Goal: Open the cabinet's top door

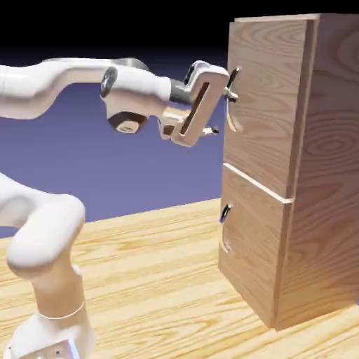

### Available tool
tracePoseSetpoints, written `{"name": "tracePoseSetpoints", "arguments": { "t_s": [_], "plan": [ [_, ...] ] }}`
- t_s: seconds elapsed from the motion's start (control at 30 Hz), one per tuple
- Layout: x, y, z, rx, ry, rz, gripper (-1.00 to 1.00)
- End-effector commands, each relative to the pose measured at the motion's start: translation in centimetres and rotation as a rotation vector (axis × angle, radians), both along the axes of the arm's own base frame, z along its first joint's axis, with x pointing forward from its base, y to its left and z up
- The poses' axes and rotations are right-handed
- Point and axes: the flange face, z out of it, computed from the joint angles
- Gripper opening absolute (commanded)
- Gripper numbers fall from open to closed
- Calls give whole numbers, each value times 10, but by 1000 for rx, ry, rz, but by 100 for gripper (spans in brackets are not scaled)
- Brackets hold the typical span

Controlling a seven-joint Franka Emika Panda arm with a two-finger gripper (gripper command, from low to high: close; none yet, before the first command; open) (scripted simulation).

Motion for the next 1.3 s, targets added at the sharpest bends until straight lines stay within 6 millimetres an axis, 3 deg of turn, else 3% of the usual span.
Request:
{"name": "tracePoseSetpoints", "arguments": {
  "t_s": [0.0, 0.27, 0.53, 0.6, 0.77, 0.8, 0.83, 0.87, 1.07, 1.27],
  "plan": [
    [-1, 3, 1, 58, -19, -16, 0],
    [-6, 32, 0, 513, -168, -109, 0],
    [2, 63, -16, 963, -295, -144, 0],
    [4, 65, -18, 1001, -305, -145, 0],
    [53, 62, -18, 1001, -305, -145, 0],
    [53, 62, -18, 1001, -305, -145, 0],
    [53, 62, -18, 1001, -305, -145, -100],
    [53, 62, -18, 1001, -305, -145, -100],
    [8, 30, -18, 1026, -200, 42, -100],
    [-25, -3, -18, 1041, -110, 200, -100]
  ]
}}
